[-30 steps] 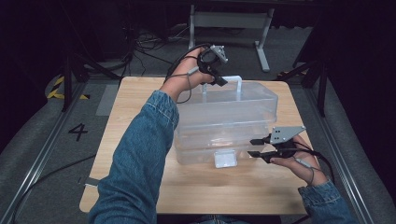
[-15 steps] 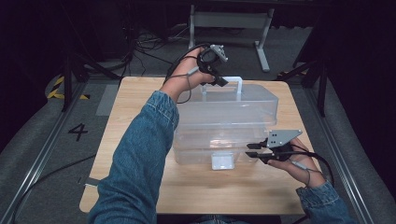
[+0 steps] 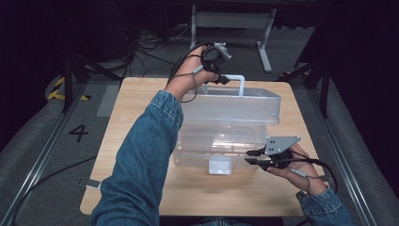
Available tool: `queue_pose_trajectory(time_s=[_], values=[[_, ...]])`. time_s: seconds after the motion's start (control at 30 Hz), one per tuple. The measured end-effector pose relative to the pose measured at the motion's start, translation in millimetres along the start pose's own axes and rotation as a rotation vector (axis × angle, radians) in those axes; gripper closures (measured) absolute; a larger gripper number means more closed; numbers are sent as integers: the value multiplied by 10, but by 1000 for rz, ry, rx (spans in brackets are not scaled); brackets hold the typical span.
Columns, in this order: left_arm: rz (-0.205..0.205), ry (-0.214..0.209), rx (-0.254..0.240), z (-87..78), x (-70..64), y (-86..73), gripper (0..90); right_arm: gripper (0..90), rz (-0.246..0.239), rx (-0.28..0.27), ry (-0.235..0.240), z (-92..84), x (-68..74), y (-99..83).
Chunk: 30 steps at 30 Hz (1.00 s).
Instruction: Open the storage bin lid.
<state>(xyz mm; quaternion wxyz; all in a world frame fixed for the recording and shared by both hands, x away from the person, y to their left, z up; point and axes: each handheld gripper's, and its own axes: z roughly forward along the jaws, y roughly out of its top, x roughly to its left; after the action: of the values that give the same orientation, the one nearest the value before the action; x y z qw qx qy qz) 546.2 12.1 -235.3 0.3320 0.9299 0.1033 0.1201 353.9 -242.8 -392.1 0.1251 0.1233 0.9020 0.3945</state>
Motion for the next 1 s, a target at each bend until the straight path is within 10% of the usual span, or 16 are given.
queue_pose_trajectory(time_s=[0.6, 1.0], values=[[-20, 55, 15, 72, 40, 11, 651, 679, 57, -9, 30, 22, 47, 31], [-21, 28, 5, 35, 61, -46, 687, 660, 128, -160, -41, -259, 22, 125]])
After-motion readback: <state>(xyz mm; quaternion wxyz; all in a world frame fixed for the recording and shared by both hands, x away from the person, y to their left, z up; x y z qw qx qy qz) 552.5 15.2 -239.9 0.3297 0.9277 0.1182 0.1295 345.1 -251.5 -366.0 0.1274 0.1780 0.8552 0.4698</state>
